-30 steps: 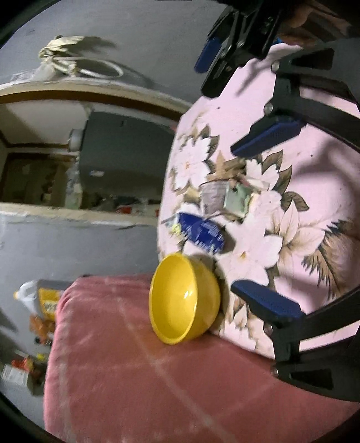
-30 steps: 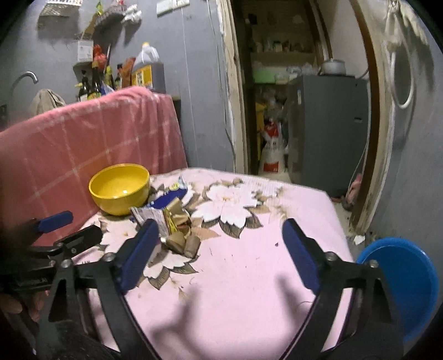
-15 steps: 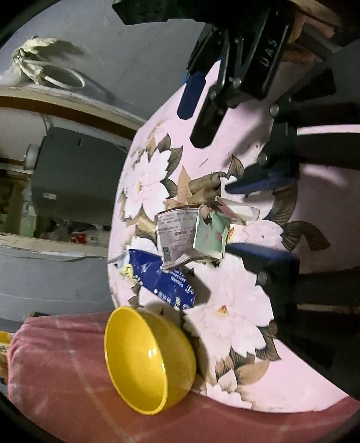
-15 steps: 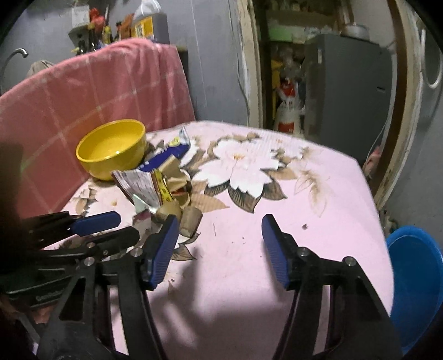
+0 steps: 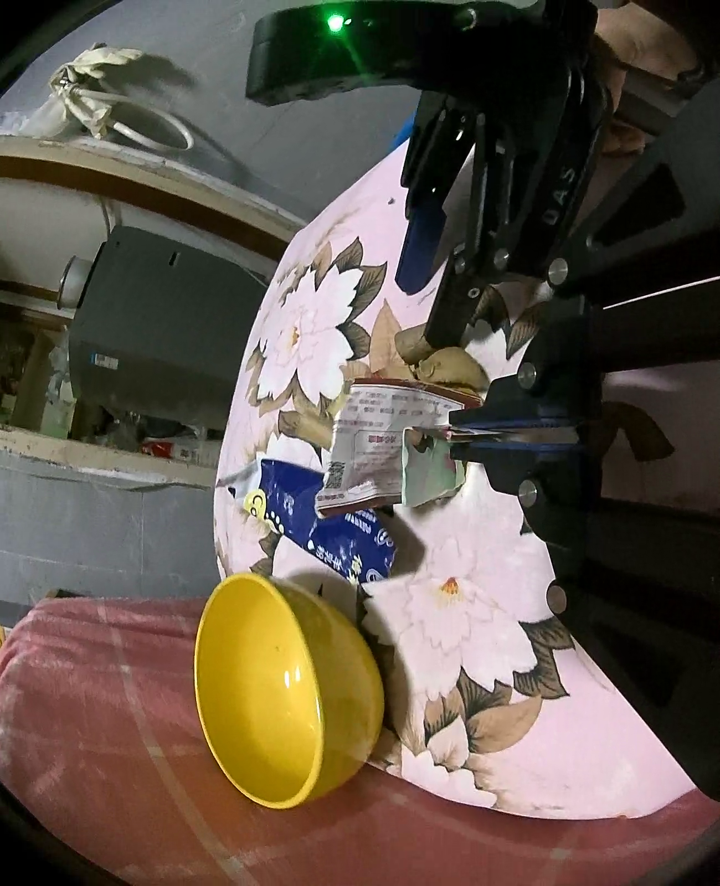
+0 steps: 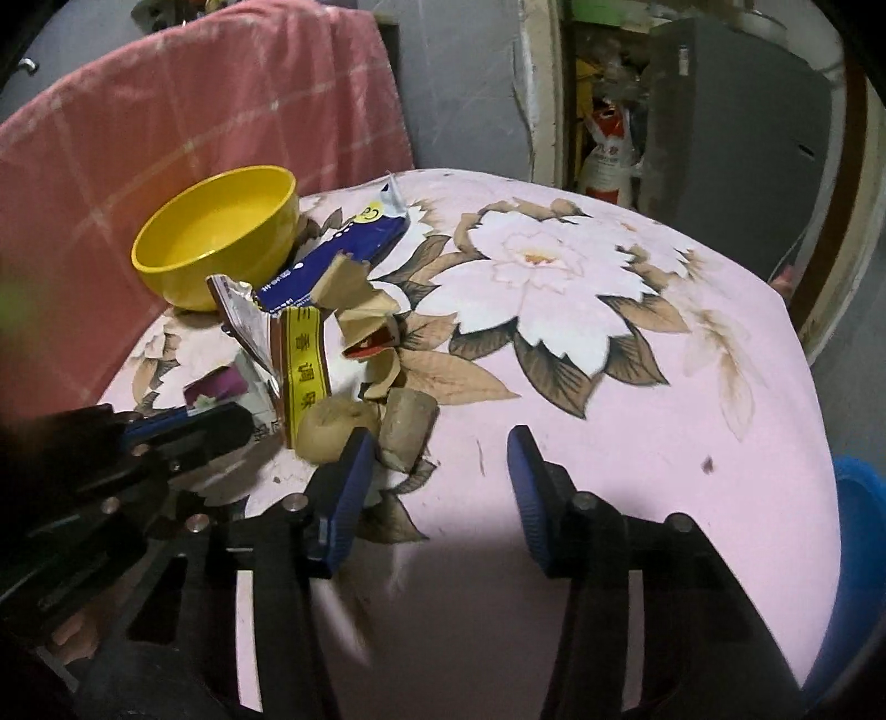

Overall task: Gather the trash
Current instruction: 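Grasp white carton scrap with left gripper while right grasps a brown shell piece, then carry both items over the blue bucket and open both grippers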

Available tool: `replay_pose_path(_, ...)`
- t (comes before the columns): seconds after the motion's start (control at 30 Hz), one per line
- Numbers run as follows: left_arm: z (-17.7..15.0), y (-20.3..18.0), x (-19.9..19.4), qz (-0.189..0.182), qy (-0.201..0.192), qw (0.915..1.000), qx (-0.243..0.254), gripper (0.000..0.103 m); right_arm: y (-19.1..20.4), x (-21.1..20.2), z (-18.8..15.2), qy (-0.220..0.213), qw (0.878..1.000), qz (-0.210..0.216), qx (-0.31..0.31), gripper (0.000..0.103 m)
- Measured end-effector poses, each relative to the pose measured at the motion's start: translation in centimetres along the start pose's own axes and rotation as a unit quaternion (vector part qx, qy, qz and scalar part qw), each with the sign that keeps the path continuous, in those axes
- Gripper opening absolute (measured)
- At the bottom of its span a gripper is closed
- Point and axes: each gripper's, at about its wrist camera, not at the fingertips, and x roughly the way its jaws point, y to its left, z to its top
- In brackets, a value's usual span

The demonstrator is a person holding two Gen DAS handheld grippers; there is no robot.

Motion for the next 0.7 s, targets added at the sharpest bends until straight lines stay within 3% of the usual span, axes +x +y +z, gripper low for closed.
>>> replay_pose_path(0.2, -0.1, 0.4, -0.7, -0.001, -0.003, 0.9999, -0.010, 0.002, -0.1, 0.6, 0.7, 0.013, 1.000, 0.012, 0.004, 0.065)
replay_pose_path(0.53, -0.8, 1.5, -2.1, 0.004, -0.007, 0.9995, -0.031, 0.001, 0.7, 1.3, 1.0, 0.026, 0.999, 0.018, -0.010, 0.043)
replay_pose_path(0.7, -1.1, 1.6, -3.3, 0.006, -0.015, 0.9992, -0.036, 0.001, 0.7, 0.8, 0.6, 0.017, 1.000, 0.024, -0.003, 0.042)
